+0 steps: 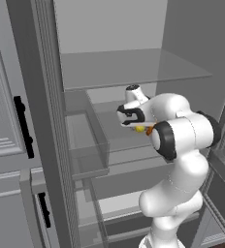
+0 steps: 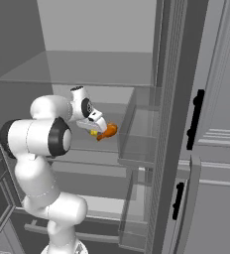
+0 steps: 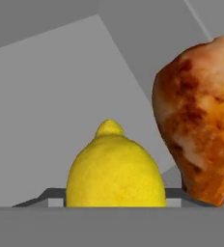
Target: Place one lemon and one chicken drumstick in each tupperware on the nearby counter, to pack two identical lunches.
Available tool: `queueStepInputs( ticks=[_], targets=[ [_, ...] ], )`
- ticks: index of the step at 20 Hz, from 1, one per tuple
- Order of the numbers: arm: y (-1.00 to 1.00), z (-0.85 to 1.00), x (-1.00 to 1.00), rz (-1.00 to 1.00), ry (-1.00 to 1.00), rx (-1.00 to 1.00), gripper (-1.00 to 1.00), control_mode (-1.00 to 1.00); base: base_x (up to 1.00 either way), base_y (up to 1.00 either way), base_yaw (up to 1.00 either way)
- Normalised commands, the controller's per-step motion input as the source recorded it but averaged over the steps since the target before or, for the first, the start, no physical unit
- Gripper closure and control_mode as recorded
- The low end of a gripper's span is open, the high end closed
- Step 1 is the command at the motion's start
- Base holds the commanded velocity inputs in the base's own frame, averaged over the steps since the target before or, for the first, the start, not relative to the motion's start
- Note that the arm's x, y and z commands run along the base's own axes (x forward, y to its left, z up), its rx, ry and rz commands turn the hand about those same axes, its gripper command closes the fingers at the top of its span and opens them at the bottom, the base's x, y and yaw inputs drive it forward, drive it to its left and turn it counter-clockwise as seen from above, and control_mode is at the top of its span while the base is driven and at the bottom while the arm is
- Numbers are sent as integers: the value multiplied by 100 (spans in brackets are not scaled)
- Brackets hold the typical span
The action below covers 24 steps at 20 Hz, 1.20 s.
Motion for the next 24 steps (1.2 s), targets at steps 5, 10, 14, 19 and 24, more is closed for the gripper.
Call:
queueStepInputs(
  ticks=[5, 10, 14, 19, 24],
  targets=[
    [-12, -28, -57, 0, -1, 0, 100, -100, 0, 0, 0],
    [-3, -13, -29, 1, -9, 0, 100, -100, 0, 0, 0],
    [6, -2, -51, 13, -24, 0, 100, -100, 0, 0, 0],
    [1, 2, -87, 17, -27, 2, 100, -100, 0, 0, 0],
    [0, 53, -96, 17, -8, 7, 100, -100, 0, 0, 0]
  ],
)
